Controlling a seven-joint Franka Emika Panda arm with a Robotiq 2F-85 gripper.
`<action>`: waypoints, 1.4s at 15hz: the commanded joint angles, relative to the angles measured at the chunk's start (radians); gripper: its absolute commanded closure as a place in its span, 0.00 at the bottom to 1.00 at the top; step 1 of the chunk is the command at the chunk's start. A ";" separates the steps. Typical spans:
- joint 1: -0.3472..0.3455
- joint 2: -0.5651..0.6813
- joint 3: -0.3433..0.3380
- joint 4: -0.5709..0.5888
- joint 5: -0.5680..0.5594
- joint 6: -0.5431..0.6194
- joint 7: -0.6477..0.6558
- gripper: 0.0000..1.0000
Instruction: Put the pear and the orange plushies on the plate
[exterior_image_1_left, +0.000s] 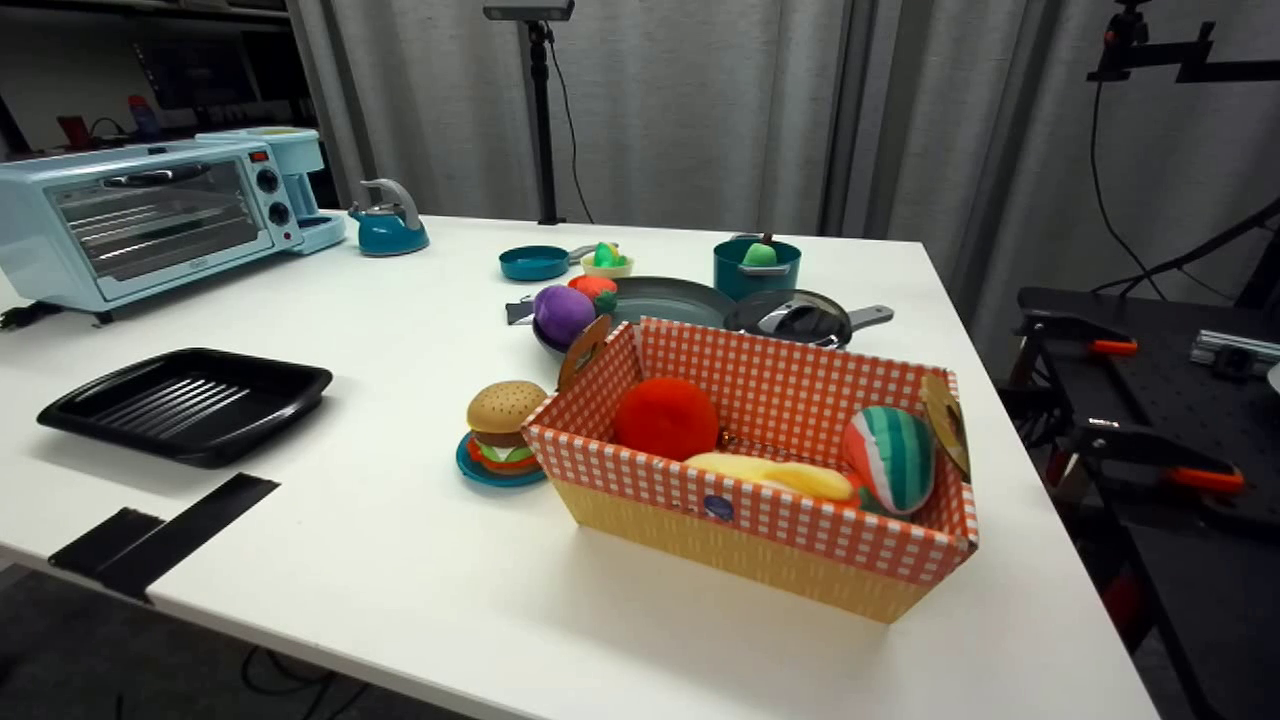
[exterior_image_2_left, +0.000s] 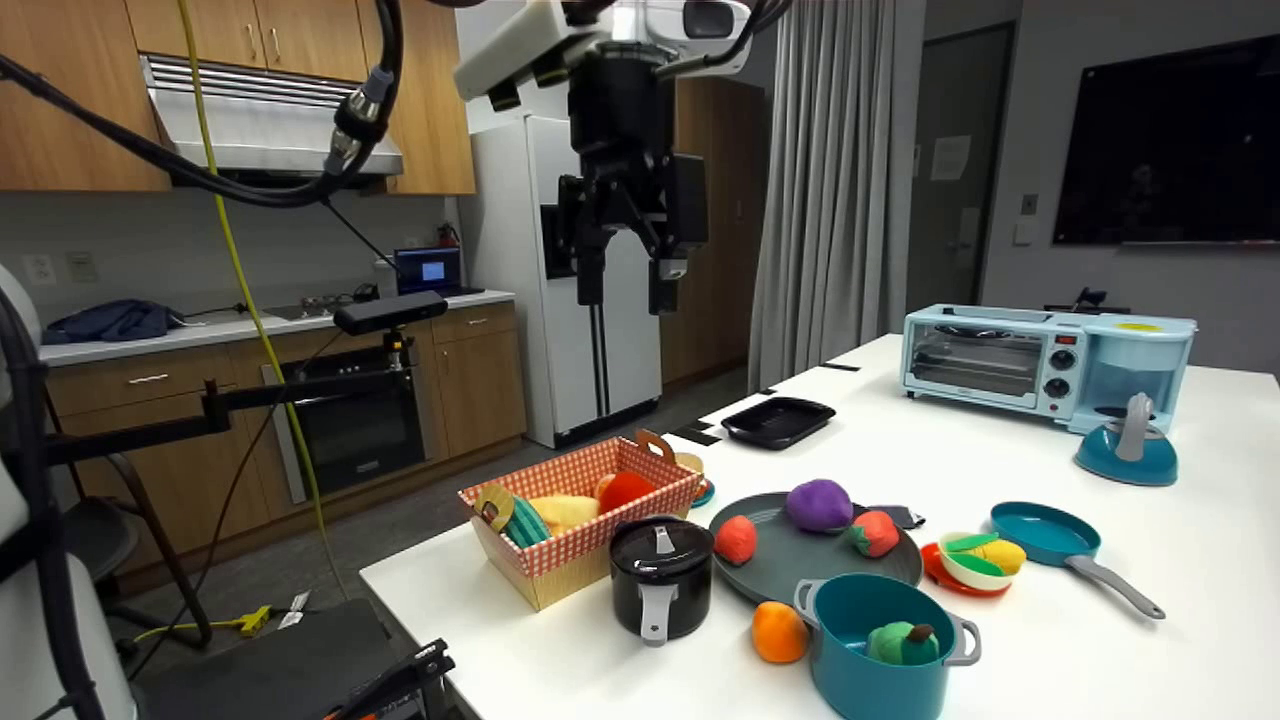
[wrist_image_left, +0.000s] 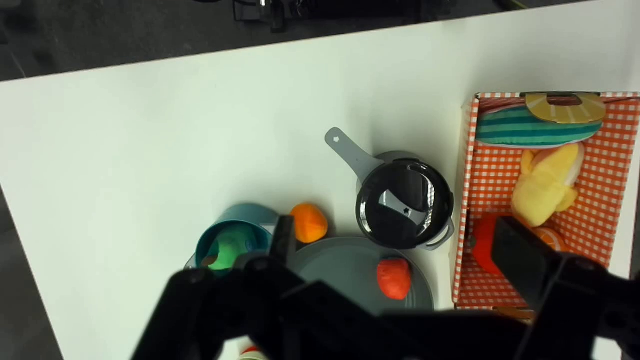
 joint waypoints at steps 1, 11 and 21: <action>0.000 0.000 0.000 0.002 0.000 -0.002 0.000 0.00; 0.000 0.000 0.000 0.002 0.000 -0.002 0.000 0.00; -0.028 0.110 -0.016 0.012 0.011 0.092 0.061 0.00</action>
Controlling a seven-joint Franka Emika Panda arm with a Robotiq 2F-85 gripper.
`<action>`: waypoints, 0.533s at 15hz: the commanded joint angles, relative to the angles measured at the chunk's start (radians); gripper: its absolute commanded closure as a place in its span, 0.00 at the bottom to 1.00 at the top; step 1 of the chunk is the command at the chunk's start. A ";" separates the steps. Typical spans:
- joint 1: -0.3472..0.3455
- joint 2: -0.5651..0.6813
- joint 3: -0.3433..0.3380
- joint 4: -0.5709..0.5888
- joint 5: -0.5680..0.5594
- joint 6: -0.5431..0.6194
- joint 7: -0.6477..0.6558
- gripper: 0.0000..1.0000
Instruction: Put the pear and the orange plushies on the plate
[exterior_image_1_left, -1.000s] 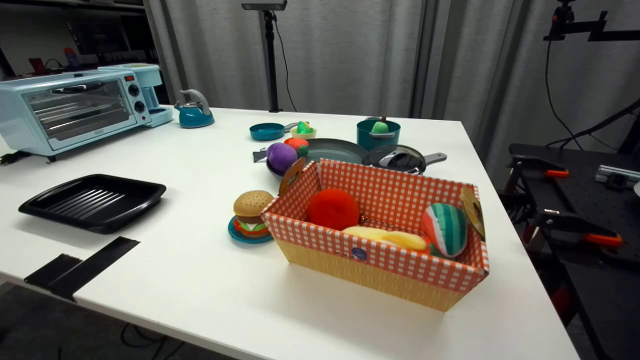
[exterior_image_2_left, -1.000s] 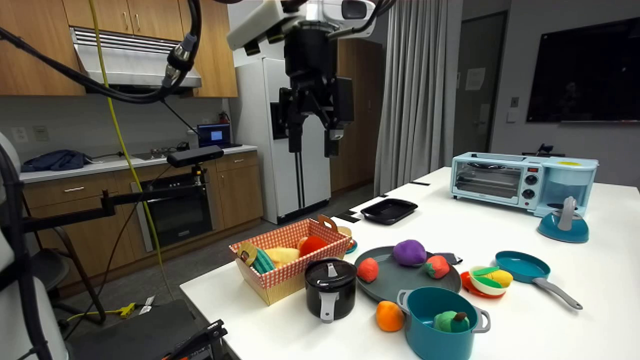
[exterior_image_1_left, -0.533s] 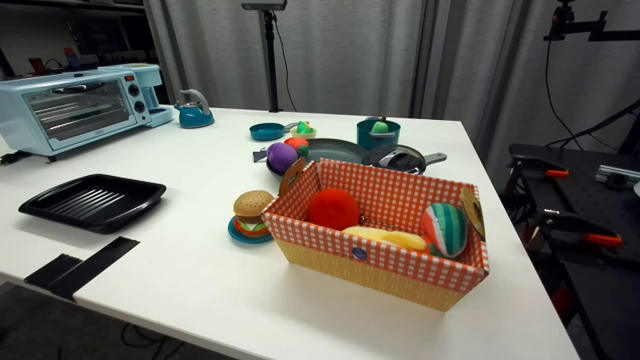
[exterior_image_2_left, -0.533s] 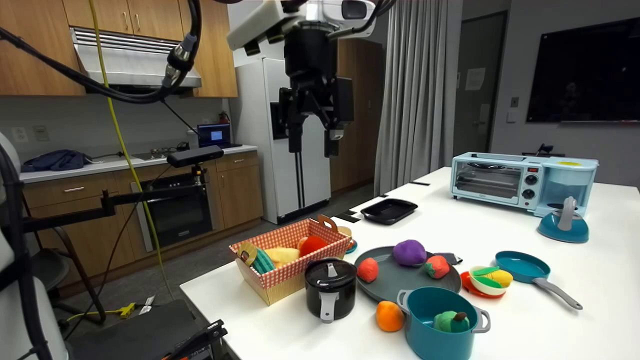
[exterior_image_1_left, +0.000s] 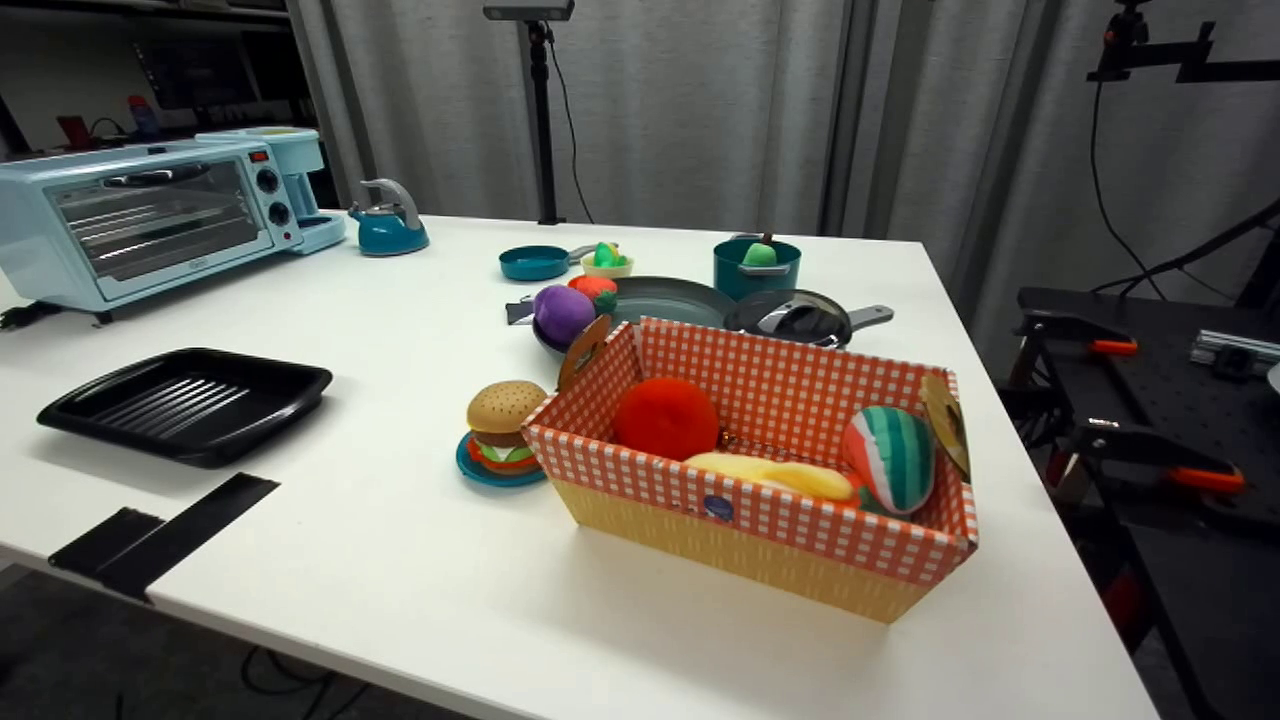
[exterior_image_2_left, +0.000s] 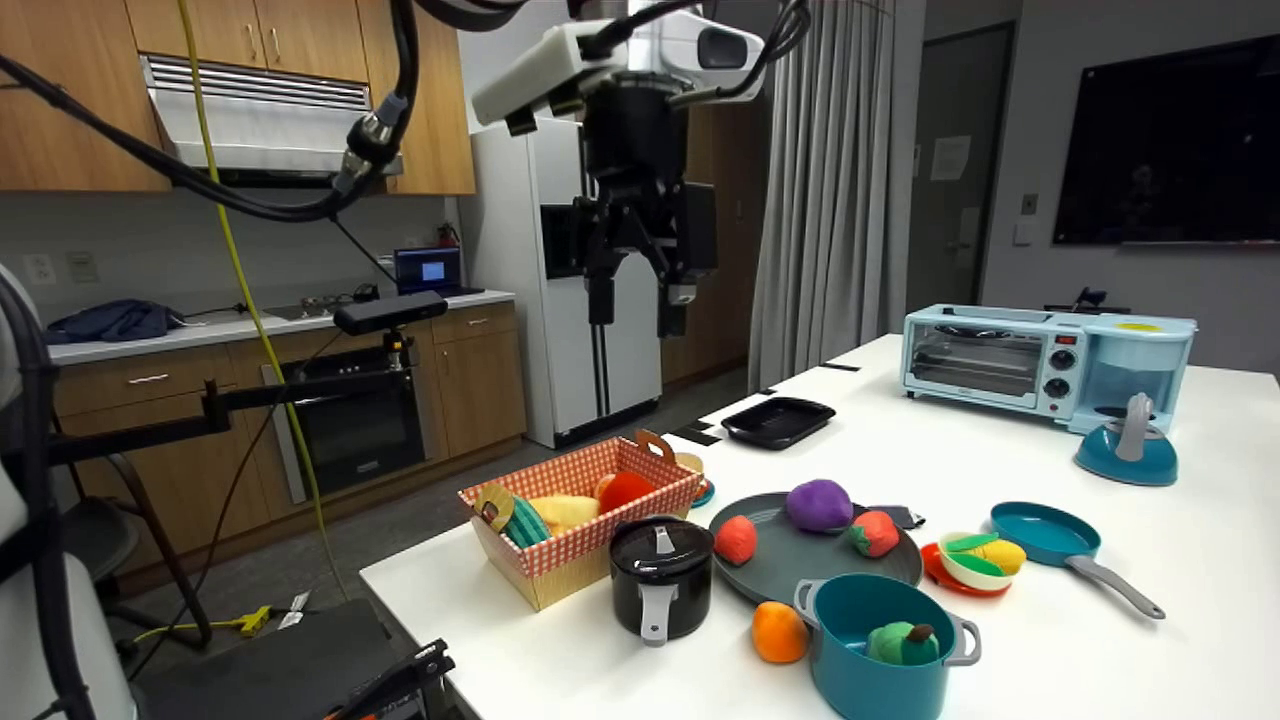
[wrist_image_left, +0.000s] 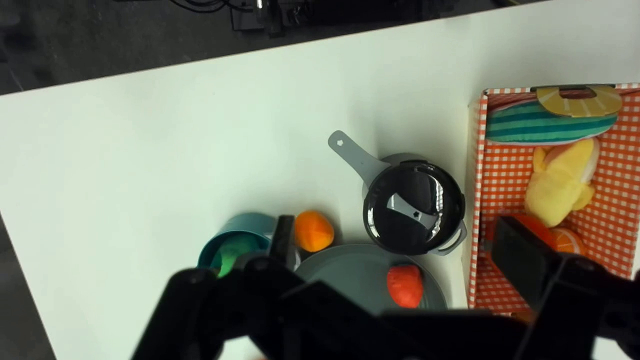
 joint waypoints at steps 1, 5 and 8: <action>-0.029 0.079 -0.014 0.017 0.014 0.091 0.052 0.00; -0.066 0.171 -0.029 0.025 0.013 0.230 0.140 0.00; -0.093 0.249 -0.038 0.031 0.009 0.338 0.213 0.00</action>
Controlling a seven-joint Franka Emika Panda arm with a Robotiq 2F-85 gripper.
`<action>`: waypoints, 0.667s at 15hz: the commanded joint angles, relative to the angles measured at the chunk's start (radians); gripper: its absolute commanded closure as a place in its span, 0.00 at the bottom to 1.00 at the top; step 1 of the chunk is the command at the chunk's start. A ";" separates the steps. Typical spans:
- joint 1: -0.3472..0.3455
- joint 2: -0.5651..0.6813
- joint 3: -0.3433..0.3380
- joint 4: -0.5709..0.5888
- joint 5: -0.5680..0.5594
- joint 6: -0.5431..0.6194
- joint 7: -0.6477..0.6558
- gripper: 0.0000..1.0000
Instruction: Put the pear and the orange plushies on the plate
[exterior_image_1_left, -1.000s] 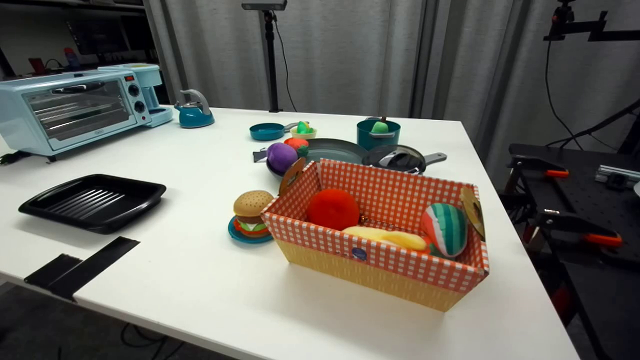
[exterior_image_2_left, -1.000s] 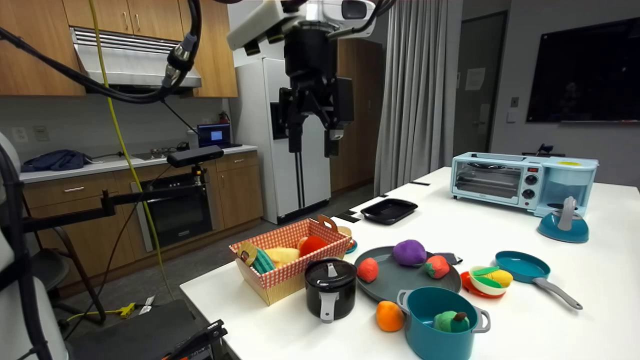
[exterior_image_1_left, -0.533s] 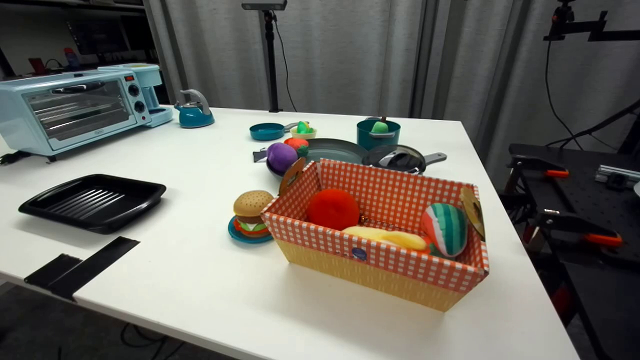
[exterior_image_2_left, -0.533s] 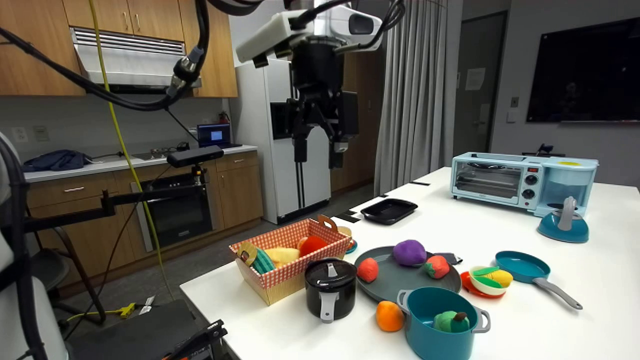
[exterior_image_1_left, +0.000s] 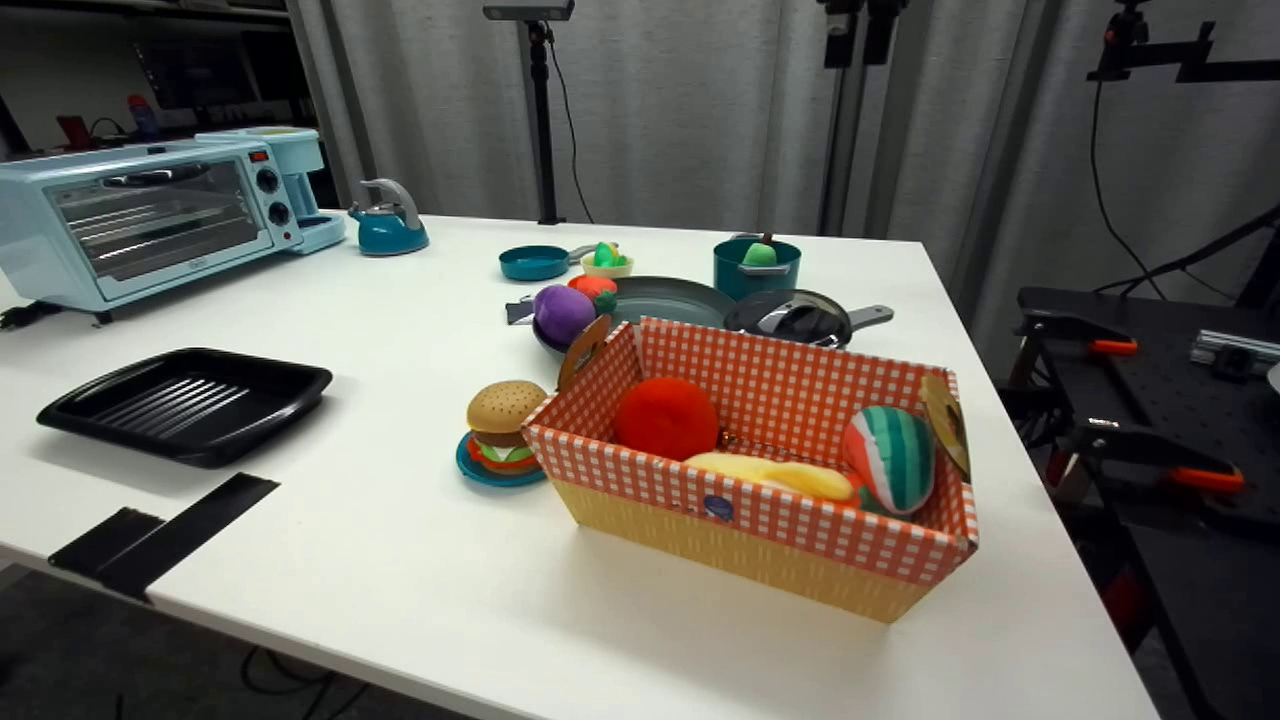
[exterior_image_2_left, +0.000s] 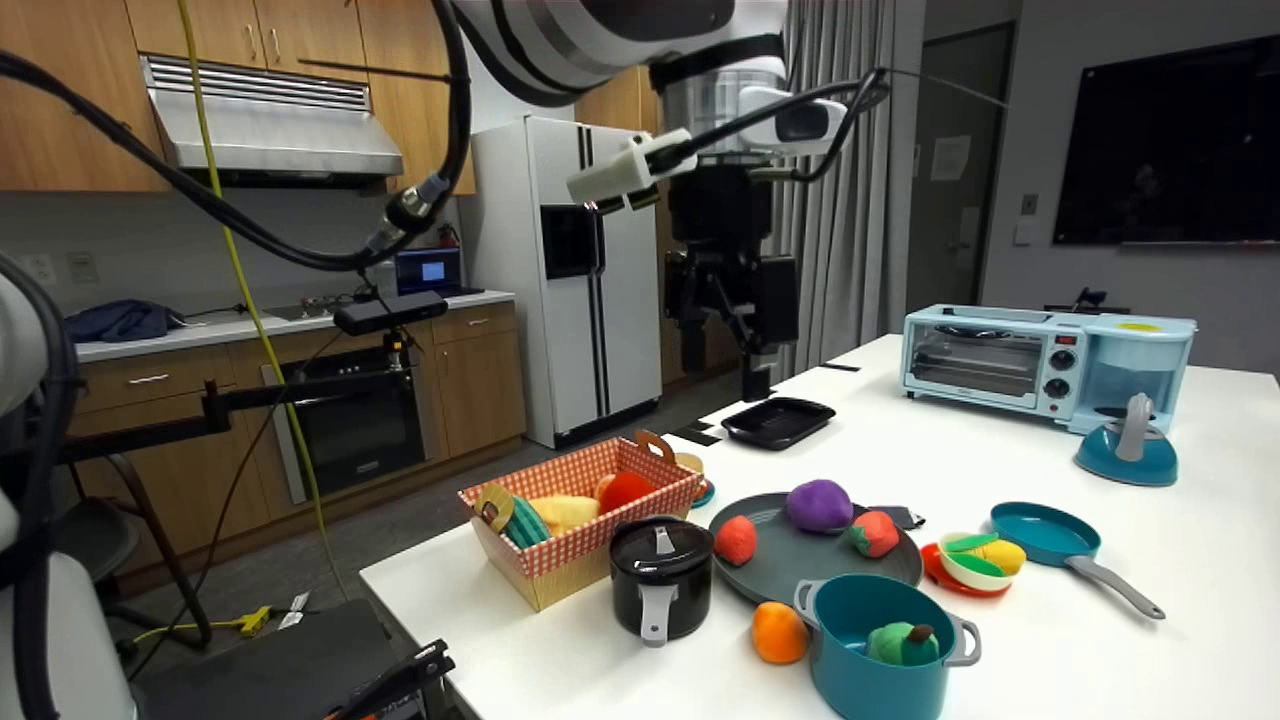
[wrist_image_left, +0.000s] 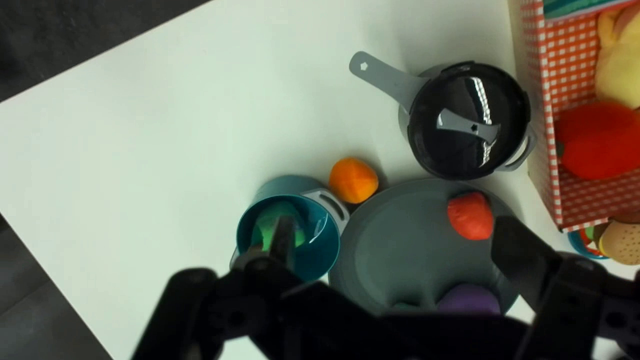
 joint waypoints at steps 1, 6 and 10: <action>-0.032 0.103 -0.008 0.030 0.010 0.109 0.091 0.00; -0.050 0.246 -0.010 0.064 -0.015 0.253 0.244 0.00; -0.048 0.352 -0.036 0.107 -0.010 0.342 0.342 0.00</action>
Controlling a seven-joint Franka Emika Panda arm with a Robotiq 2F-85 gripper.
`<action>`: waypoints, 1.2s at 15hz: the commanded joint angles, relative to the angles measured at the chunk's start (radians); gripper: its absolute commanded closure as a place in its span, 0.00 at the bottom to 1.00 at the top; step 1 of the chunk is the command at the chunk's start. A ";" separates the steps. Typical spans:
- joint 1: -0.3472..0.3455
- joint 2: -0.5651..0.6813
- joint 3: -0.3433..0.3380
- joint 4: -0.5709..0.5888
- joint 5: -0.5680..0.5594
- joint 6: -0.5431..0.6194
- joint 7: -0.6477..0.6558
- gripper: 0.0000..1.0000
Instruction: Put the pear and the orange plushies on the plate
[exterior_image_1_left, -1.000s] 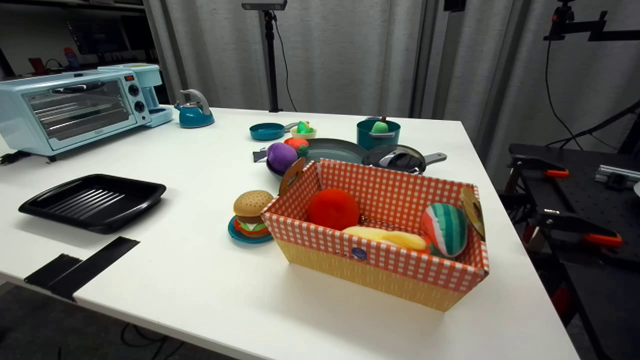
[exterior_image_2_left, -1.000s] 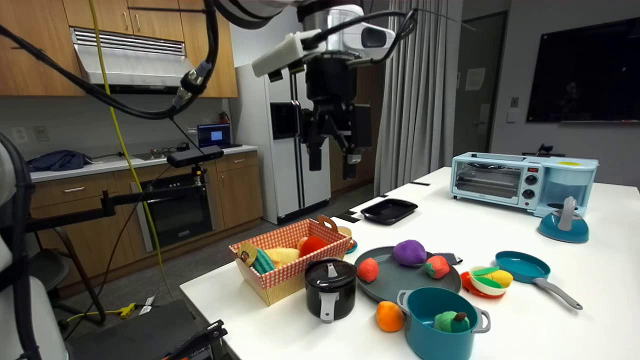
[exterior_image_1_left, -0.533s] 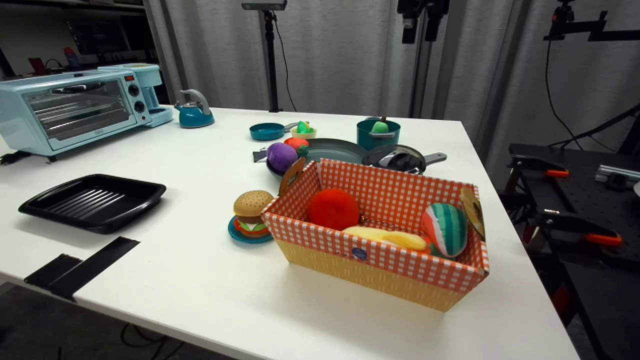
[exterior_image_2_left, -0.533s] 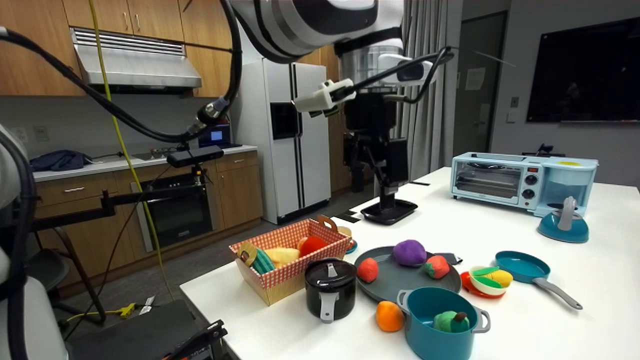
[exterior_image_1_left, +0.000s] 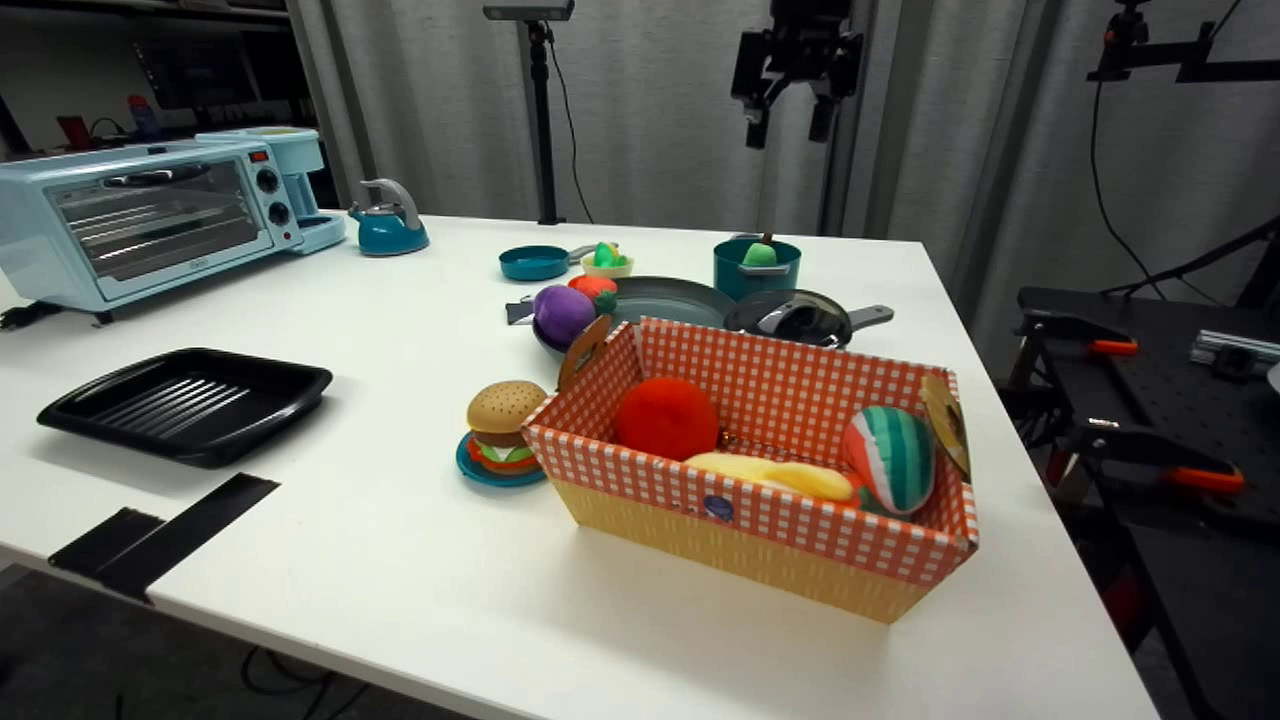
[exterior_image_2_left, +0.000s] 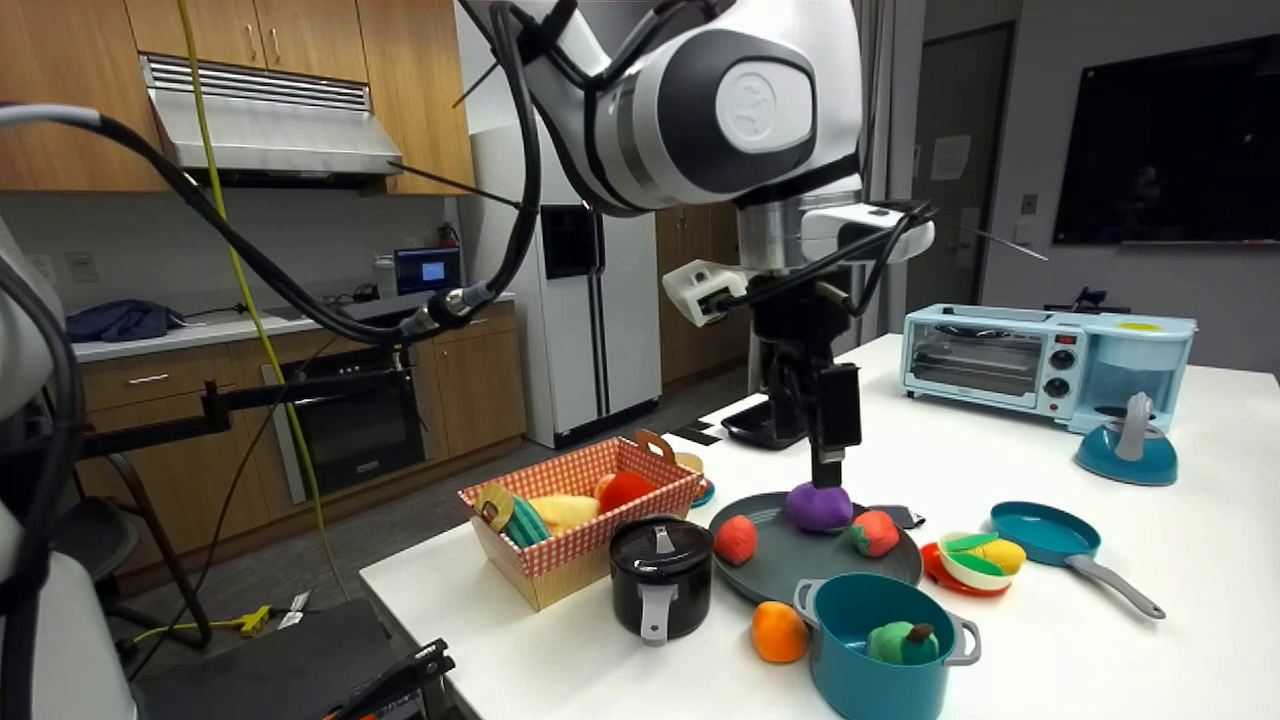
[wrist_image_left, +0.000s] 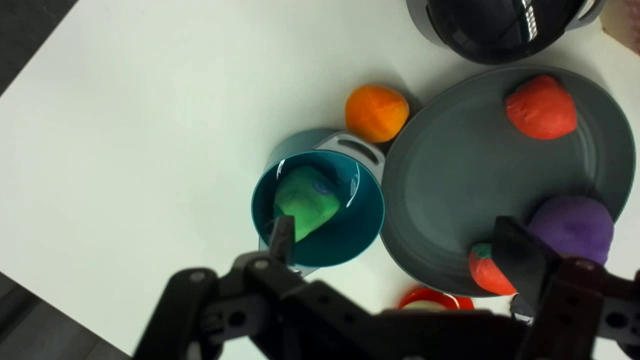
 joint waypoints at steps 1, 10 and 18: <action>-0.003 0.106 -0.029 0.063 0.008 0.064 0.083 0.00; 0.030 0.281 -0.098 0.145 0.015 0.138 0.164 0.00; 0.051 0.363 -0.132 0.189 0.029 0.148 0.193 0.33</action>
